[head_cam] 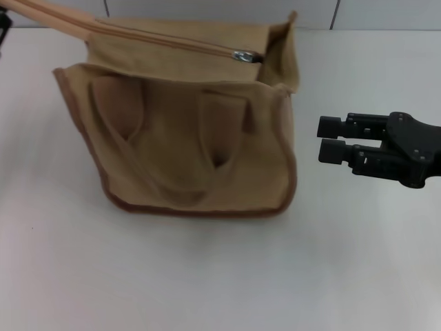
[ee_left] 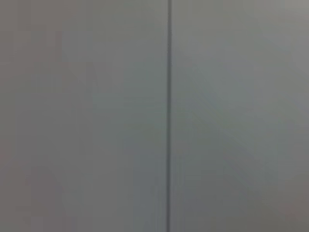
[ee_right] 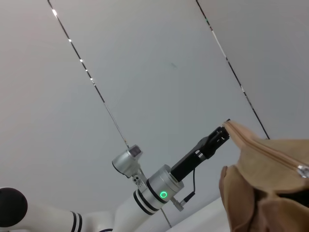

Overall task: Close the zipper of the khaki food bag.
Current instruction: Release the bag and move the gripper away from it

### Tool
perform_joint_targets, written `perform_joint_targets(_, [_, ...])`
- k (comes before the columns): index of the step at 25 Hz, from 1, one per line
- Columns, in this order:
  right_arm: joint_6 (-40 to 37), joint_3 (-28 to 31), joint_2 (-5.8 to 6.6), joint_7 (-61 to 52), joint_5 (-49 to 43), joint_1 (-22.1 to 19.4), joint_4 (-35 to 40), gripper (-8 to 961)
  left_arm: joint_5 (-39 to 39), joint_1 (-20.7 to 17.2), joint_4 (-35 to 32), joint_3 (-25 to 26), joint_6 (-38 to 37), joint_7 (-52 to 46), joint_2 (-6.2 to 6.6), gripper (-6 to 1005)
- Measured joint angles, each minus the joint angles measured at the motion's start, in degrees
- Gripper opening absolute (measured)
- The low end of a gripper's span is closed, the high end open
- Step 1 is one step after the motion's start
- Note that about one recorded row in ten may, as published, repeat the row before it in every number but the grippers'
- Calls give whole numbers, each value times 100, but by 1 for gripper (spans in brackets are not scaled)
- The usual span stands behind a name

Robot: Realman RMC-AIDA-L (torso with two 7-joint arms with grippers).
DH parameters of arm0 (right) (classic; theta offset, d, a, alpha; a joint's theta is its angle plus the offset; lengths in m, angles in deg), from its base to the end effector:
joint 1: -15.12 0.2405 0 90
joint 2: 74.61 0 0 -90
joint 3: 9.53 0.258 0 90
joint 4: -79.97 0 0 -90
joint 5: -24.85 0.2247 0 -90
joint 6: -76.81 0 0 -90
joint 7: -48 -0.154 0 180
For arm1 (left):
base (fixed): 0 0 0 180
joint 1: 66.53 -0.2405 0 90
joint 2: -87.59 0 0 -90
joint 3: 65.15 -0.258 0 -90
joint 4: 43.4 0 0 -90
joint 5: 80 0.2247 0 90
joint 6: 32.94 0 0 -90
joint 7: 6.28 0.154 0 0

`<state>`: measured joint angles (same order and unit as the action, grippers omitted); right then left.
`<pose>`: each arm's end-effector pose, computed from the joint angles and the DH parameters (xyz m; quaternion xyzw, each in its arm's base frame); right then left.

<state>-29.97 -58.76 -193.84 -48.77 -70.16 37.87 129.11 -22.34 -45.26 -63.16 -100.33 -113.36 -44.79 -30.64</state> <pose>0.2233 0.3027 0.0280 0.8977 -0.2377 -0.3711 0.0029 -0.3365 0.3431 0.0709 -0.6925 -0.1665 -0.4190 0.5631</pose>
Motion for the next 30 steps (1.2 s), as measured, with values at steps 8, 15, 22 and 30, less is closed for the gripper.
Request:
perform_joint_targets(8, [20, 1, -4, 281, 0, 71, -157, 543, 39, -256, -200, 149, -1131, -1387, 106, 689])
perform_joint_targets(15, [57, -5, -13, 326, 0, 106, -184, 551, 560, -399, -853, 39, -2484, -2153, 11, 784])
perform_joint_targets(22, [61, -28, -13, 426, 5, 187, -340, 563, 1426, -91, -1140, -46, -1453, -2631, 26, 786])
perform_joint_targets(30, [66, -56, -12, 432, 8, 284, -466, 564, 2599, 192, -2711, -1063, -550, -3291, -3, 785])
